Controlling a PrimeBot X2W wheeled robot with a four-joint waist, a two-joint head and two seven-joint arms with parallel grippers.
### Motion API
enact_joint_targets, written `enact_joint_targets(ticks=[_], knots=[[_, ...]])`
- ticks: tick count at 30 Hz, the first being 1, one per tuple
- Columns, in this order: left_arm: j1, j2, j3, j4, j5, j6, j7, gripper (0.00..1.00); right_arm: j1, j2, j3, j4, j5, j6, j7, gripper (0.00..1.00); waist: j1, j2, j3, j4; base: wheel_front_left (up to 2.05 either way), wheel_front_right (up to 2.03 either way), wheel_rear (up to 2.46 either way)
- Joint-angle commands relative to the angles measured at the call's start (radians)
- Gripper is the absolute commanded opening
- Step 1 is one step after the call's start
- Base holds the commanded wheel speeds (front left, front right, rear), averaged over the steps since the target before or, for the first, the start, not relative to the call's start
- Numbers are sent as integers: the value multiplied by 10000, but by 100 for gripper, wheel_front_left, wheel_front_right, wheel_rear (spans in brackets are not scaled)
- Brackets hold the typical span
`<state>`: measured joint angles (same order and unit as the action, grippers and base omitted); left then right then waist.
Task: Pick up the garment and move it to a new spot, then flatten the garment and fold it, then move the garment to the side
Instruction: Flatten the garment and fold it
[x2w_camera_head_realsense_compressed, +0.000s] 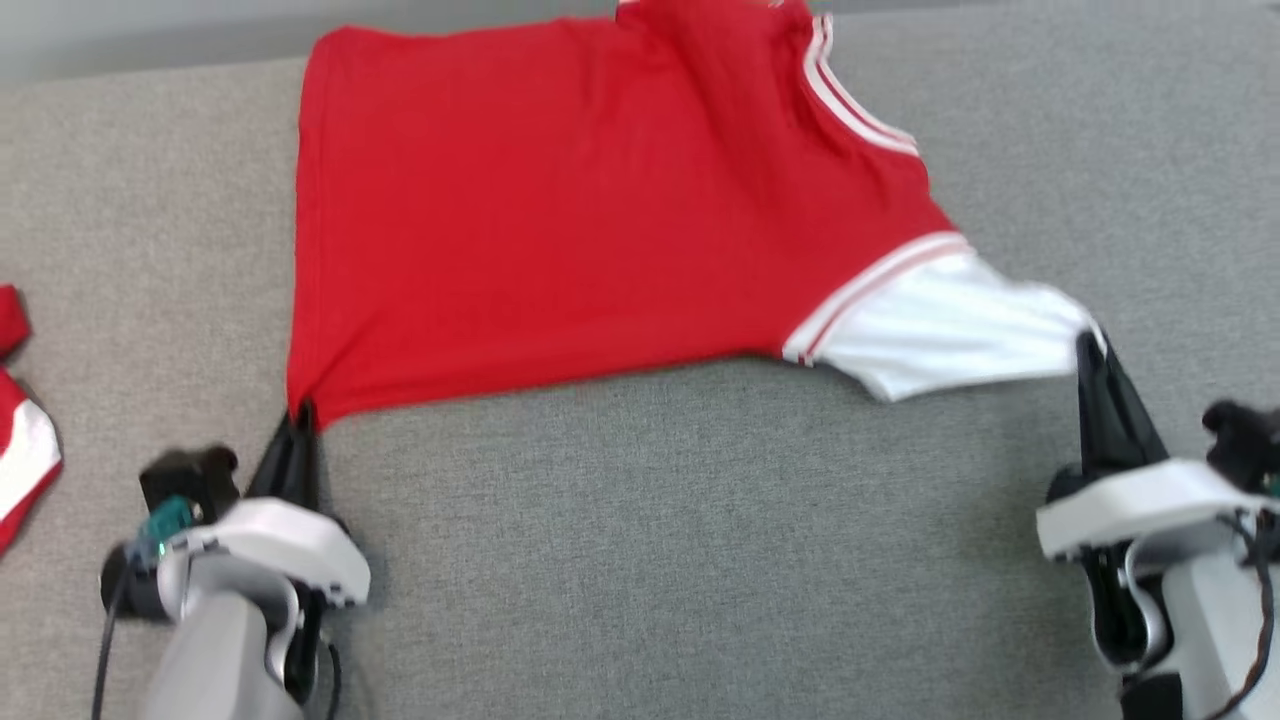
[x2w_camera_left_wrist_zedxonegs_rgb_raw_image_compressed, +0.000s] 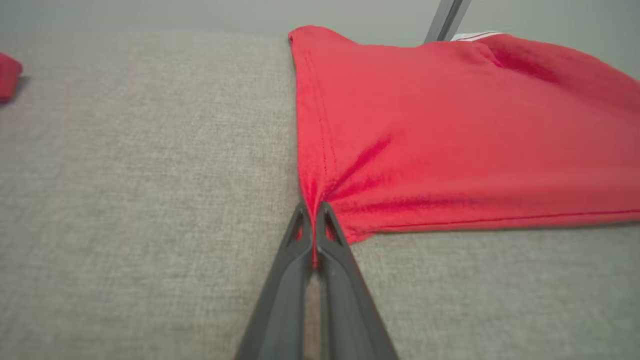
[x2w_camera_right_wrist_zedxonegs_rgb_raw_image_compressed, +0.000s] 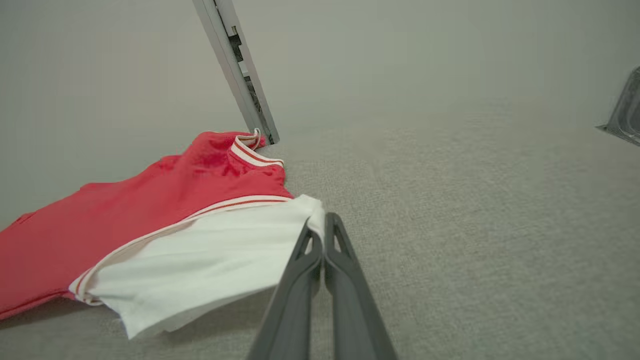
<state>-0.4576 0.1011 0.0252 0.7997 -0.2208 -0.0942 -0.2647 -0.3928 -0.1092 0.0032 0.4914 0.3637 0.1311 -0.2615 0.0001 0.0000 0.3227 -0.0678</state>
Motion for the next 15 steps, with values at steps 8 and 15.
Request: enact_joint_targets(ticks=[8,15], knots=[[2606,-302,577,-470,229,3,17,0,2210,-48,-367,-37,89,-11,-50,0,-1,0,-1983,-99,0,0,0],[4298,-420,967,-1068,80,9,3,0,3787,-178,-390,44,130,-19,-51,0,-1,0,-3252,-126,0,0,0]])
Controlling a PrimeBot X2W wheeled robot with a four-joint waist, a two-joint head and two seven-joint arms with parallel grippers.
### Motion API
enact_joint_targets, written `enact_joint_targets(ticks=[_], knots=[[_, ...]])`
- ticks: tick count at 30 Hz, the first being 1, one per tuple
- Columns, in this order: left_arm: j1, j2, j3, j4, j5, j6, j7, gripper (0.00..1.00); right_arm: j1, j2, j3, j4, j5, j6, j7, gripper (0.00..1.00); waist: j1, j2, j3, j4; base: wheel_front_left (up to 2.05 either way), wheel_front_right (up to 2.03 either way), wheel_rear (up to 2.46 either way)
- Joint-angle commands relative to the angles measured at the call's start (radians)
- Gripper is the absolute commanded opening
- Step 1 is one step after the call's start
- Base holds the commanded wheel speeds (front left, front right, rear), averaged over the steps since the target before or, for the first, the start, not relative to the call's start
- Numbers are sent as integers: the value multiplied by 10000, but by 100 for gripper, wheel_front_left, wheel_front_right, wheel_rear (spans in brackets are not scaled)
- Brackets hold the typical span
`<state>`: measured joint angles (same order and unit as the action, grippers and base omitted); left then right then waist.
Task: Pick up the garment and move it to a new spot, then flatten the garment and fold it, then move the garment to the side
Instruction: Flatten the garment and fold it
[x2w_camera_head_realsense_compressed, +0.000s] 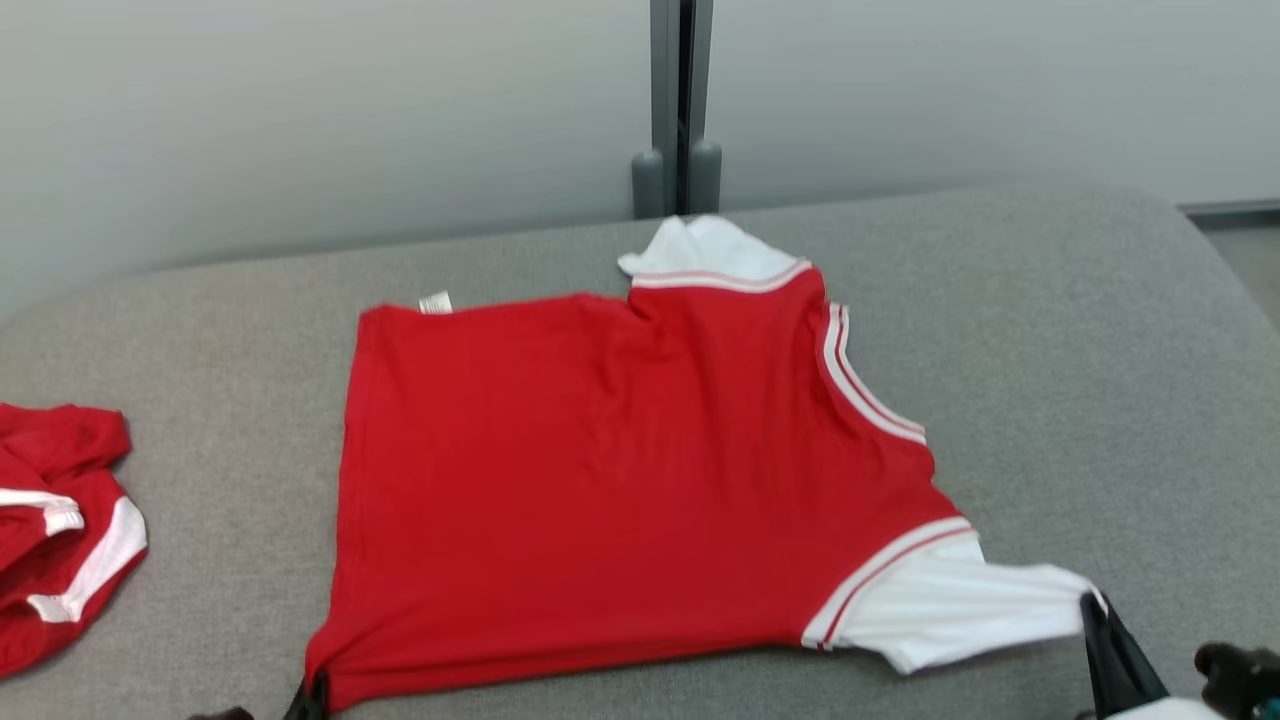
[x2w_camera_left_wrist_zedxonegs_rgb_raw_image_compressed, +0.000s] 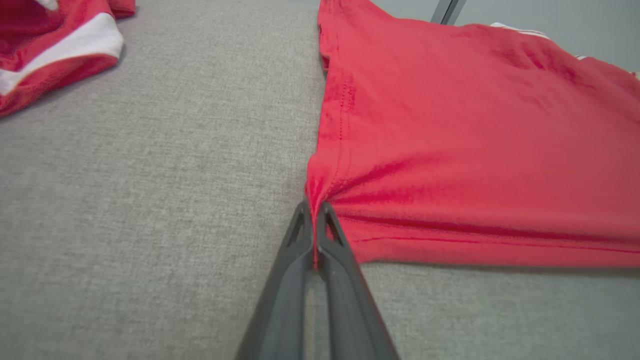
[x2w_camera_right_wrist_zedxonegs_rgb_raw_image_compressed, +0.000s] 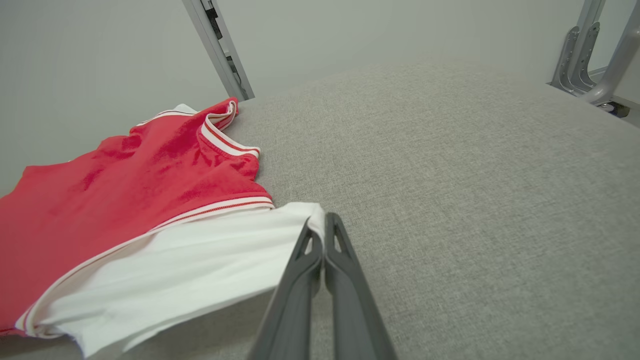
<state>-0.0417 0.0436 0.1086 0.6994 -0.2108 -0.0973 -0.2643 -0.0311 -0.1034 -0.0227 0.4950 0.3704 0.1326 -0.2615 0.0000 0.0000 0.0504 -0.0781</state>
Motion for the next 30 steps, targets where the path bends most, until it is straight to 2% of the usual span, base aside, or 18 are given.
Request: enact_joint_targets(ticks=[1,8,12,18,25,30], knots=[[331,151,105,-127,-66,27,1,0,366,-266,-101,-8,67,-34,-51,0,0,0,-633,-14,0,0,0],[1348,139,-153,-834,-510,-27,-1,0,1333,-465,189,-332,128,-34,-51,0,0,0,-968,46,0,0,0],[1282,119,-388,-1481,-605,-63,0,0,1119,-401,230,-842,192,-32,-51,0,0,0,-816,122,0,0,0],[525,98,-843,-1995,-667,-28,0,0,26,-264,381,-1019,236,-23,-51,0,0,0,-388,215,0,0,0],[-1348,104,-1197,-1267,-280,97,0,0,-2297,-433,874,-1,-551,-20,-48,0,0,0,728,485,0,0,0],[-2526,97,-1124,-627,17,139,0,0,-3705,-343,767,1035,-1020,-20,-48,0,0,0,1387,682,0,0,0]])
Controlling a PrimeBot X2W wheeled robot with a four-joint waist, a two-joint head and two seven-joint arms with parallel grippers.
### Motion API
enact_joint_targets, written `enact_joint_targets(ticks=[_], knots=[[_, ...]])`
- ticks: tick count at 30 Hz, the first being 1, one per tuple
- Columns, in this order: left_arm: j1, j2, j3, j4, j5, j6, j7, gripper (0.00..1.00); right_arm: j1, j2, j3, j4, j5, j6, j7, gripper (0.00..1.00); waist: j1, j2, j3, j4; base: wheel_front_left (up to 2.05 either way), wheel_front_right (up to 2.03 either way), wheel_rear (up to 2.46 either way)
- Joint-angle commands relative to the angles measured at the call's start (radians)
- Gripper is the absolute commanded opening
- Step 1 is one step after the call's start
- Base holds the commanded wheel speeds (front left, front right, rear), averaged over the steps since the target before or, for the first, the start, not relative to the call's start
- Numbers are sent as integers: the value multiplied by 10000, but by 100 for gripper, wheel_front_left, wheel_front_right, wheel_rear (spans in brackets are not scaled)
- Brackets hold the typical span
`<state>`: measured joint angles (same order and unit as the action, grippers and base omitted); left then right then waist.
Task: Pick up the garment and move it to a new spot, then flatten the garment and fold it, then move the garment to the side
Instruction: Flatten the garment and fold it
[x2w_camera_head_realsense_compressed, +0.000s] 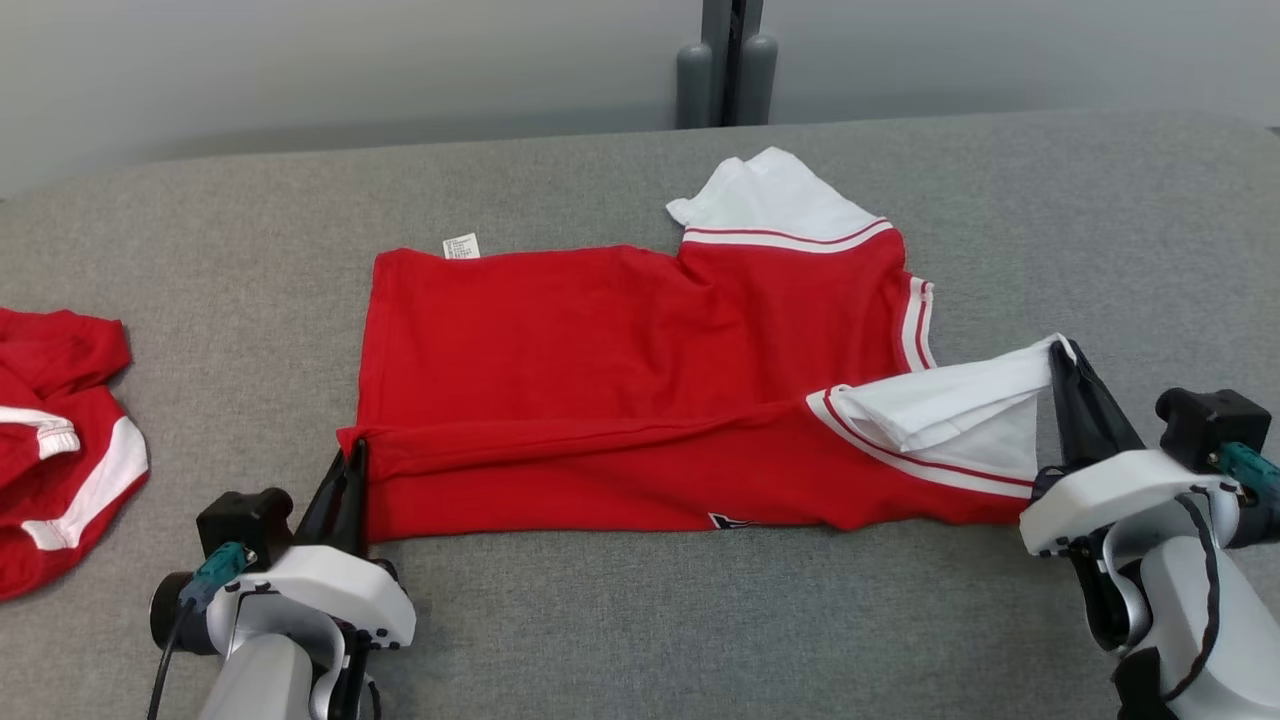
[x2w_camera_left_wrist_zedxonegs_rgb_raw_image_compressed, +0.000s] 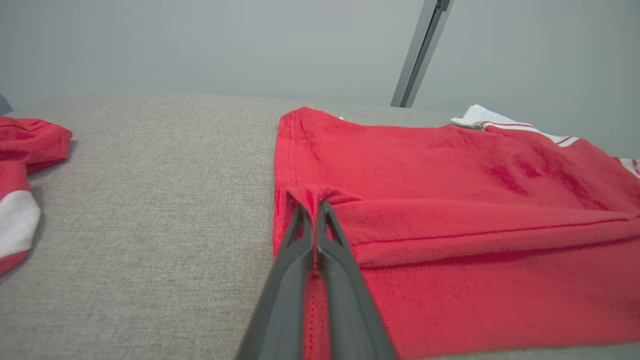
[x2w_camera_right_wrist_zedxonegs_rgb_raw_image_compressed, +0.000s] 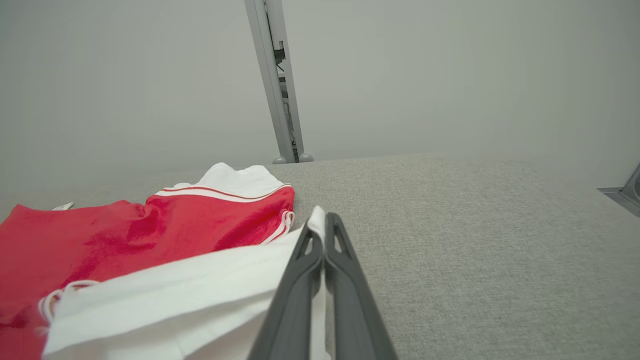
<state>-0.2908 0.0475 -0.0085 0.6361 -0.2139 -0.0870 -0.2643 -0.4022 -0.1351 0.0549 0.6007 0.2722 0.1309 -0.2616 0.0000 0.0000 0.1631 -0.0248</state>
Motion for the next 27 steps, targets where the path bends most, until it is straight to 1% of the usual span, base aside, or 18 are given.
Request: enact_joint_targets(ticks=[1,8,18,19,20,21,26,27], knots=[[-216,60,60,175,124,42,0,0,-207,1,-4,205,-136,-3,-46,0,0,0,354,178,0,0,0],[-1085,60,138,864,279,-67,0,0,-1261,90,-60,1200,-715,-3,-48,0,0,0,794,332,0,0,0],[-1677,58,-287,842,294,-216,0,0,-1808,245,-680,1715,-1505,-3,-48,0,0,0,986,423,0,0,0],[-1715,60,-285,721,316,-211,-1,38,-1846,278,-741,1700,-1521,-3,-48,0,0,0,988,418,0,0,0],[-1707,57,-254,651,278,-181,0,90,-1878,338,-754,1639,-1474,-3,-48,42,0,0,989,412,0,0,0],[-1675,55,-244,618,255,-147,0,100,-1876,368,-771,1589,-1486,-3,-48,100,0,0,988,404,0,0,0],[-1304,58,-139,270,54,-18,0,100,-1541,462,-908,1157,-1563,-3,-46,100,0,0,949,379,0,0,0],[-962,58,-30,7,-84,92,0,100,-1236,504,-993,817,-1469,-3,-46,100,0,0,907,371,0,0,0]])
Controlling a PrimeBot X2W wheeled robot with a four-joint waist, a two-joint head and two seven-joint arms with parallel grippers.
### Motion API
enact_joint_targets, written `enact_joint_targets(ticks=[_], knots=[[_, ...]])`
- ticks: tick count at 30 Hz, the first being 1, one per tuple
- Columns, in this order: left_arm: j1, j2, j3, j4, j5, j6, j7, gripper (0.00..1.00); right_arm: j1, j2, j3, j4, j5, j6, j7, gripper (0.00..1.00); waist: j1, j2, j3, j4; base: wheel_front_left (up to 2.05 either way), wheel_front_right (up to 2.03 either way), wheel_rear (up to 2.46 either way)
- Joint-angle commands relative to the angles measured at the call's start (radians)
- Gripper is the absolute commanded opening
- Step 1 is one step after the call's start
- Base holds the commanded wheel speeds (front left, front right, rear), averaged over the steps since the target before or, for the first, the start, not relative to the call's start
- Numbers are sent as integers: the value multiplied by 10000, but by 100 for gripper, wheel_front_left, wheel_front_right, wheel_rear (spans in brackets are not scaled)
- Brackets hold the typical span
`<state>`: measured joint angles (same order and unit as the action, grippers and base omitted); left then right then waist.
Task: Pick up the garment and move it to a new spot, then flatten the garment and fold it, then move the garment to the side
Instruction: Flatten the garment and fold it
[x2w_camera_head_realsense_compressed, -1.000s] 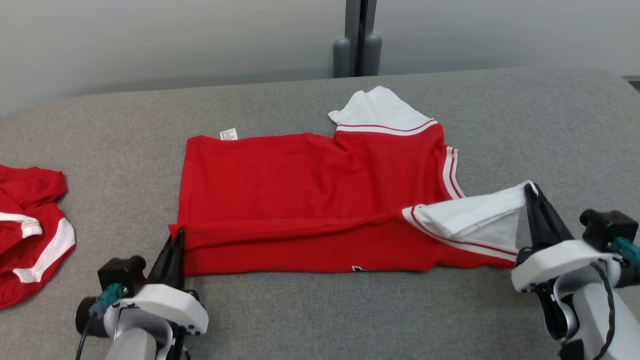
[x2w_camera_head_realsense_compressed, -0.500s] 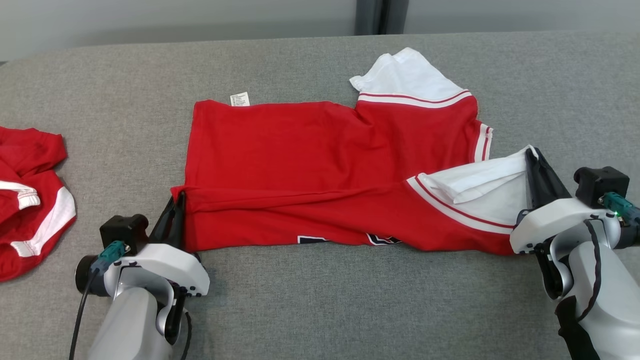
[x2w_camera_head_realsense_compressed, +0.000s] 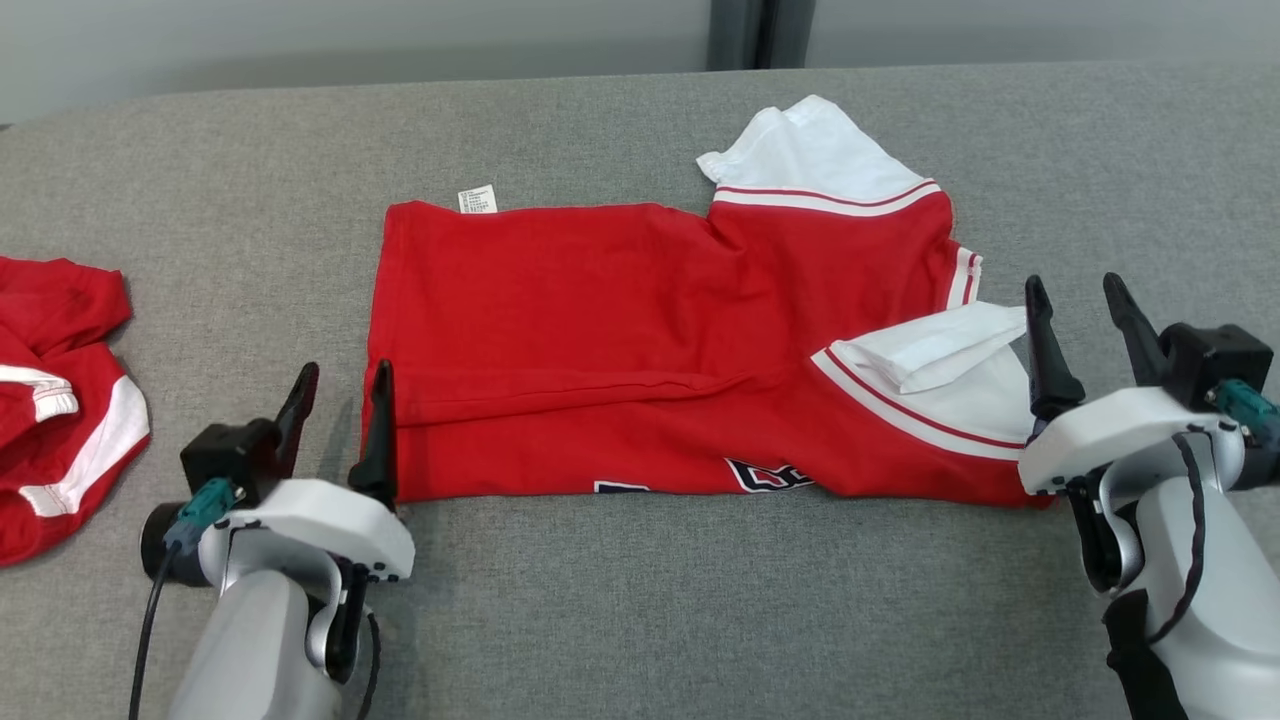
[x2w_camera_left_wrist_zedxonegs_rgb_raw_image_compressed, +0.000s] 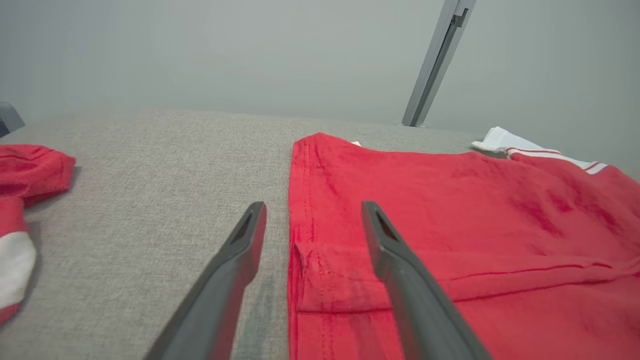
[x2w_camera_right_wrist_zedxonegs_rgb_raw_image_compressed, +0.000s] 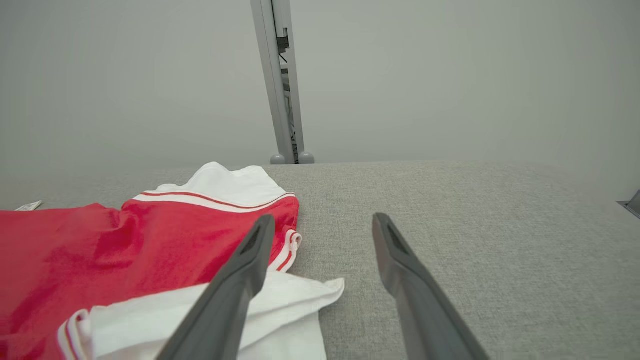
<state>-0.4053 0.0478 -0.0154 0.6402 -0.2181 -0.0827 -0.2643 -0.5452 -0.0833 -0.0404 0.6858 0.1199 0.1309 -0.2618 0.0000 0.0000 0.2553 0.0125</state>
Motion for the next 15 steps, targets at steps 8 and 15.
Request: enact_joint_targets(ticks=[8,15], knots=[[1333,50,-42,-415,-692,276,0,100,1829,5,233,-881,349,-3,-44,100,0,0,-147,0,0,0,0],[1697,50,-473,-373,-1030,416,0,100,2665,81,278,-735,599,-3,-44,100,0,0,-164,-78,0,0,0]])
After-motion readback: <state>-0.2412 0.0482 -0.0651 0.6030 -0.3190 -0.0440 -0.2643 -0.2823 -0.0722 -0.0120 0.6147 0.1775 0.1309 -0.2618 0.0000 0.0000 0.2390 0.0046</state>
